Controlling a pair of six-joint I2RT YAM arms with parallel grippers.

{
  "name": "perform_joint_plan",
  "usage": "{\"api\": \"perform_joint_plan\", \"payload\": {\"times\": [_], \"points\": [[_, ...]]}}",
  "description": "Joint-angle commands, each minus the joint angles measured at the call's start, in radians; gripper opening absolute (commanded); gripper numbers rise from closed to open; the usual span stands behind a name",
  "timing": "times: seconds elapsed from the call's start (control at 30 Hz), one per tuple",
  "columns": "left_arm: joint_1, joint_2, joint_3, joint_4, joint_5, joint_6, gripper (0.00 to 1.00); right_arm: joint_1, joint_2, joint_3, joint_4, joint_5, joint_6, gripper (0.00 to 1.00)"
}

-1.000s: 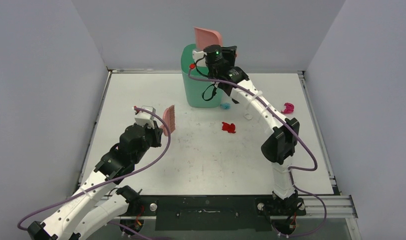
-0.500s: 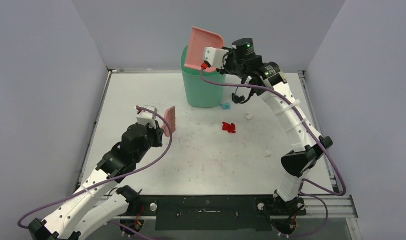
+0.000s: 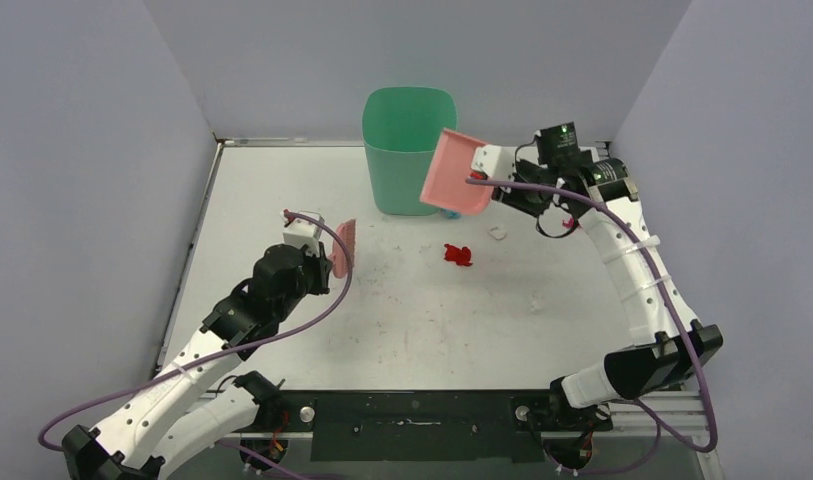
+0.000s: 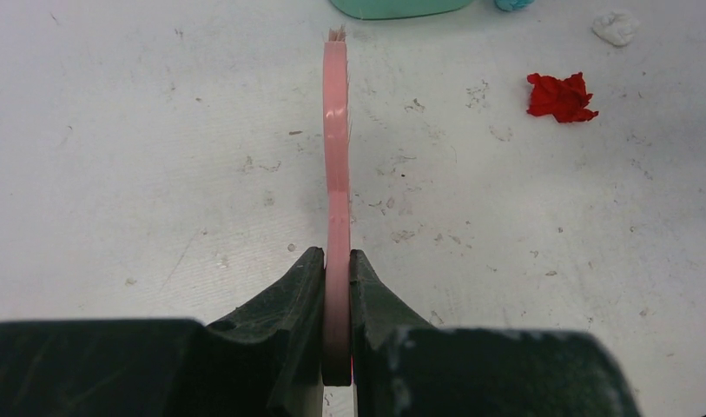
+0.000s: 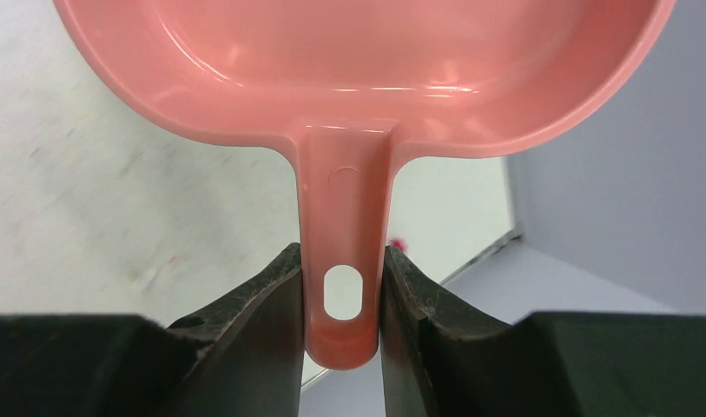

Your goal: Sweep away the paper scraps from the table

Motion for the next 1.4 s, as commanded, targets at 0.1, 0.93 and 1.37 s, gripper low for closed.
{"api": "perform_joint_plan", "payload": {"times": [0.1,0.93,1.37], "points": [[0.004,0.031,0.018,0.056,0.053,0.015,0.0,-0.05,-0.254,-0.472,-0.137,-0.156,-0.181,0.15],[0.057,0.087,0.02,0.063,0.053,0.025,0.0,0.049,-0.118,-1.076,0.489,-0.2,0.188,0.23],[0.06,0.104,0.025,0.065,0.081,0.023,0.0,0.01,-0.207,-1.141,0.518,-0.268,0.159,0.54]]}}
